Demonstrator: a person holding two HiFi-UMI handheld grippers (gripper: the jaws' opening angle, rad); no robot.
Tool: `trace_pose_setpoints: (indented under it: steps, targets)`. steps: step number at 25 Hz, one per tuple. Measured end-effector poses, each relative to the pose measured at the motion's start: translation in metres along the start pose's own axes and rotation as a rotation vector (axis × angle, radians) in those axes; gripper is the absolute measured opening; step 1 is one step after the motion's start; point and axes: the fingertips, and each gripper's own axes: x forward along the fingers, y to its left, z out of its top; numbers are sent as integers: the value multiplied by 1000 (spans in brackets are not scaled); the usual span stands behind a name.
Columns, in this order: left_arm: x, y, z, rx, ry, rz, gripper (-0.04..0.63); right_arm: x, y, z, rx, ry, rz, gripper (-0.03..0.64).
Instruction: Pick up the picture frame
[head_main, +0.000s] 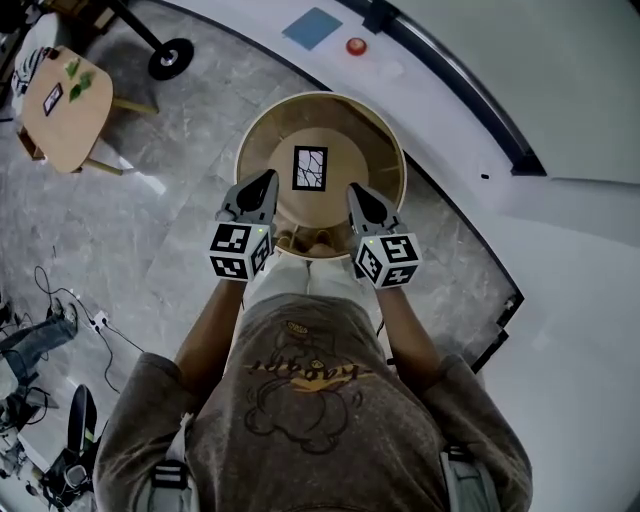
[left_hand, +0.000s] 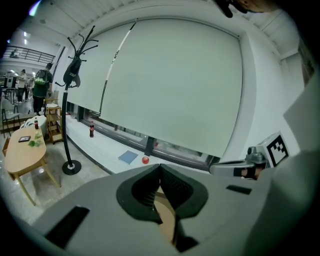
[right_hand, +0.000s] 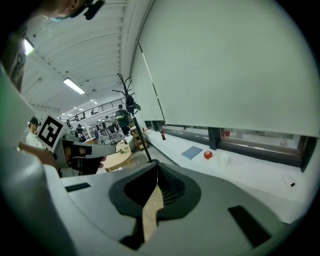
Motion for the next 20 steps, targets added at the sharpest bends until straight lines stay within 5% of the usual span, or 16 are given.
trace_pose_setpoints:
  steps: [20]
  targets:
    - [108,39,-111,-54,127,19,17,94,-74,-106,51,139,-12,17]
